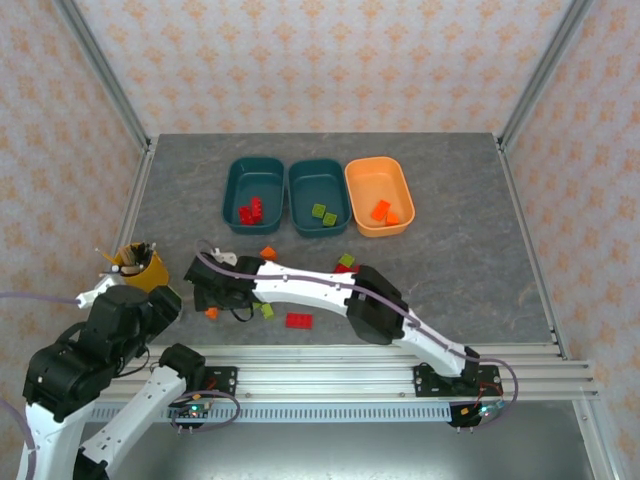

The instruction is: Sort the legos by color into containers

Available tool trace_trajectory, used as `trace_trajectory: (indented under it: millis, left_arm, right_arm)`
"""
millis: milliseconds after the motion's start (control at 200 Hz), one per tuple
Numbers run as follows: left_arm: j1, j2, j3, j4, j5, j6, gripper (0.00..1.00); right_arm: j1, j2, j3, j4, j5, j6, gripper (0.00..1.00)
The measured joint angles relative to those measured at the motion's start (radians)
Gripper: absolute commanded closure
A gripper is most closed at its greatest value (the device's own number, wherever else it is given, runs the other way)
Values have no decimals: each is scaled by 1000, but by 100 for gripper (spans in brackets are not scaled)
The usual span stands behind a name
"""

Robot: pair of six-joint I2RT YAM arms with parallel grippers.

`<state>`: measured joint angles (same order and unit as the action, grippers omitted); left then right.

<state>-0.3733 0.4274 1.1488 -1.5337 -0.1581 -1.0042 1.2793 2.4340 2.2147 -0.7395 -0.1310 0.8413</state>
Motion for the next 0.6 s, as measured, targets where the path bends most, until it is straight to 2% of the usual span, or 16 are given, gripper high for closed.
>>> trace_trajectory:
  millis: [285, 600]
  left_arm:
    - [0, -14, 20, -26, 21, 7, 25]
    - [0, -27, 21, -27, 37, 10, 25]
  right_arm:
    - [7, 125, 109, -8, 4, 76, 32]
    - [7, 156, 140, -23, 44, 123, 58]
